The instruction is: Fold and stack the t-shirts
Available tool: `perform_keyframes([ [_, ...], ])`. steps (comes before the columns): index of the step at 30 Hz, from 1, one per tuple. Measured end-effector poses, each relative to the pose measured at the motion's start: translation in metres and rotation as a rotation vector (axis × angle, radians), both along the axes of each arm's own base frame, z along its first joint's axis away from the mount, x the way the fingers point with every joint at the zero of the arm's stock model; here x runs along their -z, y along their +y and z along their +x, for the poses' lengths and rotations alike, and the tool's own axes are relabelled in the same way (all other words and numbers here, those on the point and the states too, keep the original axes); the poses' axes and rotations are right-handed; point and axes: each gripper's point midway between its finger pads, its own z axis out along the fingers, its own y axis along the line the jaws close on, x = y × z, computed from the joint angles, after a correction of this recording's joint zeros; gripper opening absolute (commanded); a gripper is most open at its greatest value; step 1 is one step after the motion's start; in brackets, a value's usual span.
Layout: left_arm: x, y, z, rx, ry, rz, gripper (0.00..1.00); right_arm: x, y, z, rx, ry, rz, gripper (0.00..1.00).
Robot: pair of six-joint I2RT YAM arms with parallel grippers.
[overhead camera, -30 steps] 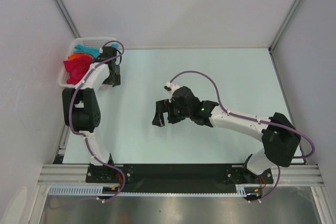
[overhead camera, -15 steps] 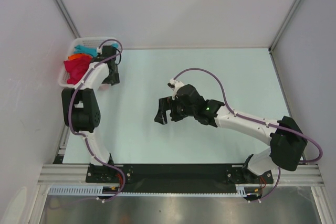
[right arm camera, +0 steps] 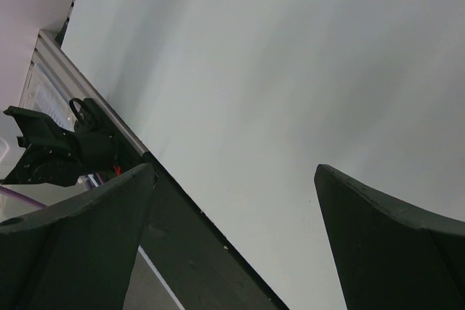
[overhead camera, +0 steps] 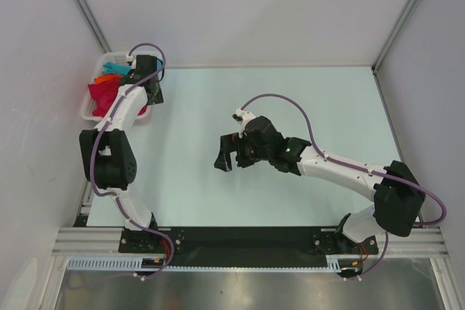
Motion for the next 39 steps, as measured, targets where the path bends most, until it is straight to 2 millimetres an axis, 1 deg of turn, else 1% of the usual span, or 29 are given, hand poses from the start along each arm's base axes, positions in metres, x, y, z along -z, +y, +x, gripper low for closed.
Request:
perform_keyframes([
  [3,-0.003,0.000,0.010,0.000,-0.012,0.000,0.85,0.000,-0.001,0.001,0.002,0.001,-0.002,1.00],
  [5,0.001,-0.001,0.018,0.001,-0.015,-0.001,0.85,0.001,-0.002,0.001,0.002,0.002,-0.007,1.00],
  [7,0.012,-0.002,0.023,0.004,0.005,-0.004,0.85,0.003,-0.003,0.001,0.005,0.005,-0.014,1.00],
  [12,0.049,-0.007,0.025,0.022,0.086,-0.027,0.85,0.003,-0.007,0.004,0.015,0.005,-0.021,1.00],
  [14,0.059,-0.009,0.025,0.027,0.107,-0.034,0.84,0.001,-0.008,0.005,0.020,0.002,-0.018,1.00],
  [16,0.064,-0.010,0.025,0.033,0.118,-0.039,0.81,0.000,-0.009,0.005,0.022,0.000,-0.017,1.00],
  [17,0.066,-0.011,0.026,0.039,0.123,-0.042,0.64,0.000,-0.009,0.006,0.022,0.000,-0.016,1.00],
  [19,0.069,-0.011,0.026,0.050,0.132,-0.044,0.42,0.000,-0.010,0.006,0.025,0.000,-0.017,1.00],
  [20,0.070,-0.011,0.026,0.048,0.130,-0.049,0.12,0.000,-0.010,0.007,0.026,0.000,-0.017,1.00],
  [21,0.071,-0.012,0.027,0.055,0.134,-0.056,0.00,0.000,-0.010,0.007,0.027,0.000,-0.018,1.00],
  [22,0.072,-0.014,0.028,0.073,0.134,-0.073,0.00,0.001,-0.010,0.007,0.027,0.001,-0.018,1.00],
  [24,0.071,-0.016,0.029,0.170,0.180,-0.038,0.00,0.001,-0.010,0.007,0.027,0.001,-0.018,1.00],
  [25,0.071,-0.016,0.029,0.192,0.192,-0.026,0.00,0.001,-0.011,0.007,0.027,0.001,-0.019,1.00],
  [32,0.071,-0.022,0.030,0.228,0.192,-0.043,0.00,0.003,-0.012,0.007,0.030,0.004,-0.023,1.00],
  [35,0.070,-0.024,0.030,0.250,0.197,-0.040,0.00,0.004,-0.013,0.010,0.045,-0.002,-0.028,1.00],
  [37,0.070,-0.026,0.029,0.267,0.204,-0.031,0.00,0.005,-0.016,0.012,0.067,-0.008,-0.034,1.00],
  [39,0.069,-0.029,0.026,0.284,0.210,-0.030,0.00,0.008,-0.025,0.014,0.097,-0.011,-0.043,1.00],
])
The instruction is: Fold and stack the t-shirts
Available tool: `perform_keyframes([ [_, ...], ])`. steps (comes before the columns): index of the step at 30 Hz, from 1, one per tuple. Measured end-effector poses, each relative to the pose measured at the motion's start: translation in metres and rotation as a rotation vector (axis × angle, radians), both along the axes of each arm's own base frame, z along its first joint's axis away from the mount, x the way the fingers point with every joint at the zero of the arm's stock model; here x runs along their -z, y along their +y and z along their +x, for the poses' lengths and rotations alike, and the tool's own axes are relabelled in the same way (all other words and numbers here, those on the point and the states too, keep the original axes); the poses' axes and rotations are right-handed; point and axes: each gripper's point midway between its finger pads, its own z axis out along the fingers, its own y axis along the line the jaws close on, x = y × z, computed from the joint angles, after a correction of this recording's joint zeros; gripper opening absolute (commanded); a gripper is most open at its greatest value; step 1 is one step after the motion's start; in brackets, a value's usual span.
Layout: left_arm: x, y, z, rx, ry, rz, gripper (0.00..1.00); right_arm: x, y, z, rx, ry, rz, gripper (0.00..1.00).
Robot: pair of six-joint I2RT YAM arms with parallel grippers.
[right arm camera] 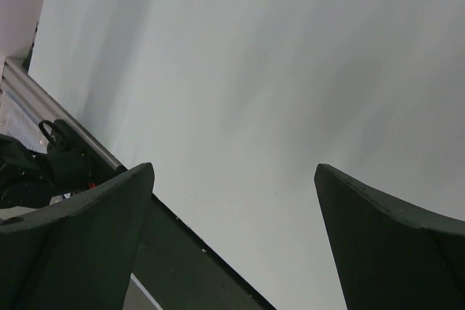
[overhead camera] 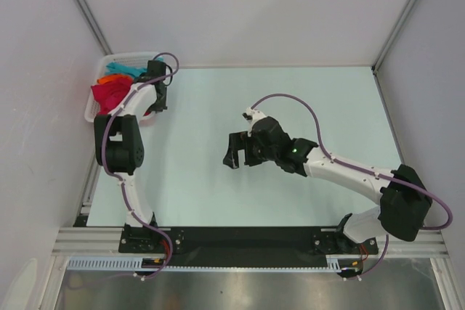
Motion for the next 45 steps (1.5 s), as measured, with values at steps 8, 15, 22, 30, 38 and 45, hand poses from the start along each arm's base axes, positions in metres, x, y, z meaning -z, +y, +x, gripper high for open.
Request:
perform_keyframes([
  [8,-0.035,-0.150,-0.014,0.203,-0.073,-0.352,0.00,-0.010,-0.046,0.020,0.194,-0.039,0.018,1.00],
  [15,-0.073,-0.341,-0.082,0.736,-0.055,-0.674,0.00,-0.023,-0.081,0.033,0.359,-0.088,0.040,1.00],
  [22,-0.090,-0.410,-0.143,0.989,-0.006,-0.861,0.00,-0.049,-0.111,0.035,0.489,-0.168,0.087,1.00],
  [30,-0.077,-0.415,-0.141,0.986,-0.045,-0.913,0.04,-0.054,-0.119,0.038,0.533,-0.192,0.090,1.00],
  [38,-0.056,-0.420,-0.147,0.996,-0.062,-0.964,0.15,-0.038,-0.114,0.042,0.531,-0.163,0.058,1.00],
  [45,-0.053,-0.427,-0.145,0.985,-0.064,-1.006,0.26,-0.038,-0.113,0.043,0.531,-0.162,0.058,1.00],
])
